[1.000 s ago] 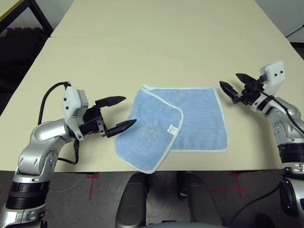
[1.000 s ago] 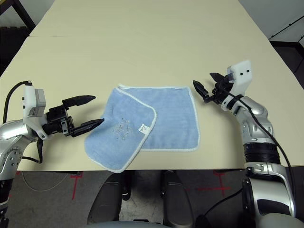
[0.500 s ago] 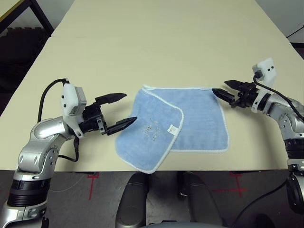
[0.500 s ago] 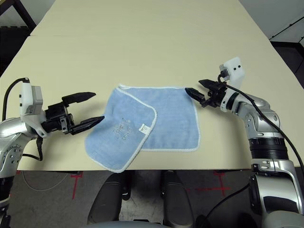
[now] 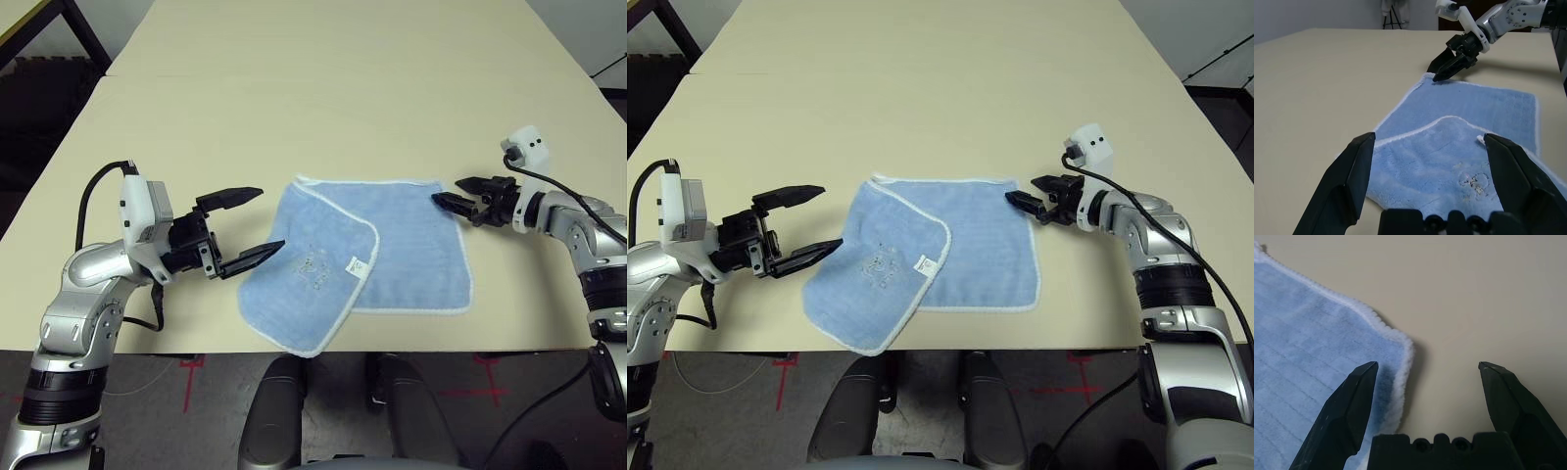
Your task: Fold the towel and set it aside.
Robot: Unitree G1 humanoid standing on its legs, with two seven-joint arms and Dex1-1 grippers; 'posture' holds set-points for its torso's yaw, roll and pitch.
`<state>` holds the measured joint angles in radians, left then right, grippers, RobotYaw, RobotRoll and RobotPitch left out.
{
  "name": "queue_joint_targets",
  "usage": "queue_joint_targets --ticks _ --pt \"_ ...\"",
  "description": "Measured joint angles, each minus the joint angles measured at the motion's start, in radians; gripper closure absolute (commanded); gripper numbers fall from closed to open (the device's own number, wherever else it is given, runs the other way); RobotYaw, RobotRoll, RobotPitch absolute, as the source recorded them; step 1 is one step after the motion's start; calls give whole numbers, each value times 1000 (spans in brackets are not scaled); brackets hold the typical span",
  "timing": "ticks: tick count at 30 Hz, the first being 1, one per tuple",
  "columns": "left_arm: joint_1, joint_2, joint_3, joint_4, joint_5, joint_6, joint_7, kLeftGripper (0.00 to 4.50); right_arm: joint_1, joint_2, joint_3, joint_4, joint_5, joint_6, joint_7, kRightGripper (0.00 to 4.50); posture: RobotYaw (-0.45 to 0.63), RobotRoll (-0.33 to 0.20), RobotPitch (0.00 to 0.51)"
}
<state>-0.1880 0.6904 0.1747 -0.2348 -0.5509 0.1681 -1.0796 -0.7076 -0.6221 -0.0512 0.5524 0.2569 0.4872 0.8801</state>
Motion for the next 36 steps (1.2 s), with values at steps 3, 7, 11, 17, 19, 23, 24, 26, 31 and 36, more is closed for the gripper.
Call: queue_joint_targets --ticks 3,7,11,17,19,23,24,26,31,36 --pt "5 0 0 -1 1 1 4 0 -21 10 7 29 -17 -14 15 14 96 0 212" --pt "10 0 0 -14 2 3 10 0 -43 32 22 42 -36 -25 25 14 96 0 212" --pt "16 2 -1 -26 3 6 16 0 -61 53 40 48 -46 -35 40 14 104 0 212" --pt "23 13 -1 -26 7 13 22 0 -73 59 43 80 -66 -59 52 1308 111 0 210" --pt "23 15 -1 -26 8 13 23 0 -74 58 46 81 -73 -63 61 2073 111 0 210" --pt "23 19 -1 -26 9 16 30 0 -69 48 52 77 -82 -65 88 3598 111 0 210" --pt "23 19 -1 -26 9 16 30 0 -65 44 54 72 -82 -64 92 3996 111 0 210" --pt "23 19 -1 -26 9 17 30 0 -57 43 56 56 -82 -59 94 4438 97 0 213" --pt "18 19 -12 -26 19 17 36 0 -36 50 56 -1 -77 -44 87 4438 92 0 214" --pt "15 18 -23 -25 24 17 43 0 -26 74 39 -85 -45 -29 77 4438 92 0 217"
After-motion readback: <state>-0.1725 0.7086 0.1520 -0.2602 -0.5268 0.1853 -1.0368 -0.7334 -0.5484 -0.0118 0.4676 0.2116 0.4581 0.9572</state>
